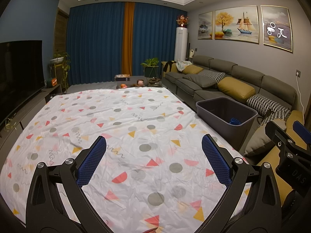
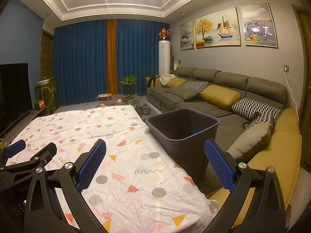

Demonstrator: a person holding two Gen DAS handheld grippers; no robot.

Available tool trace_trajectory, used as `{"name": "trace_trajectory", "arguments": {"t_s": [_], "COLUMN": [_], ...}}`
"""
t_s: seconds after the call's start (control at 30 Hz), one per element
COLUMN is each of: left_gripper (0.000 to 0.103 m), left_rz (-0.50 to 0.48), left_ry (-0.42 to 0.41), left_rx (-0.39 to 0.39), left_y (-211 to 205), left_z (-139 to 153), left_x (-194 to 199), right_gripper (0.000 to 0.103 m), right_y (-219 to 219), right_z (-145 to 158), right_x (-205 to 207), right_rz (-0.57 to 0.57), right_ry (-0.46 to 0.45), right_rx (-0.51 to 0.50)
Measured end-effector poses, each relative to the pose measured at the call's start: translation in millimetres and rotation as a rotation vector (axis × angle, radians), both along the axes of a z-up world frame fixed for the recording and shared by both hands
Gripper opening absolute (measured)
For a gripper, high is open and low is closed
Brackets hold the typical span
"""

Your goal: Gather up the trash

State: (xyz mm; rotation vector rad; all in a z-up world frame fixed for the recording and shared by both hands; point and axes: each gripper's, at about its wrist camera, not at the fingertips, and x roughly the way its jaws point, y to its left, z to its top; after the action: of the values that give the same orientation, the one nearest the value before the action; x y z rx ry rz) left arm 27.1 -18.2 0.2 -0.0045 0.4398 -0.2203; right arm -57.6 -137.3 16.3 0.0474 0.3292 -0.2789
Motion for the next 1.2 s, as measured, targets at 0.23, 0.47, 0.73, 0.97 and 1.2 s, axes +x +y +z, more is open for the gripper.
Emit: {"name": "trace_trajectory", "arguments": {"t_s": [0.23, 0.47, 0.73, 0.97, 1.2], "left_gripper": [0.097, 0.085, 0.084, 0.084, 0.088], "left_rz": [0.004, 0.016, 0.017, 0.017, 0.017], "left_ry": [-0.009, -0.011, -0.011, -0.012, -0.013], "left_rx": [0.007, 0.014, 0.012, 0.015, 0.021], "left_y": [-0.3, -0.8, -0.8, -1.0, -2.4], "left_z": [1.3, 2.9, 3.1, 3.0, 2.0], "left_x": [-2.3, -4.3, -4.5, -4.7, -6.3], "right_gripper": [0.097, 0.097, 0.097, 0.097, 0.097], "right_y": [-0.2, 0.9, 1.1, 1.6, 2.0], "right_z": [-0.7, -4.5, -5.9, -6.1, -6.0], "right_x": [-0.2, -2.6, -2.1, -1.7, -1.1], "right_rz": [0.0, 0.002, 0.002, 0.003, 0.003], "right_ry": [0.001, 0.004, 0.006, 0.007, 0.005], "right_rx": [0.002, 0.004, 0.006, 0.007, 0.007]}}
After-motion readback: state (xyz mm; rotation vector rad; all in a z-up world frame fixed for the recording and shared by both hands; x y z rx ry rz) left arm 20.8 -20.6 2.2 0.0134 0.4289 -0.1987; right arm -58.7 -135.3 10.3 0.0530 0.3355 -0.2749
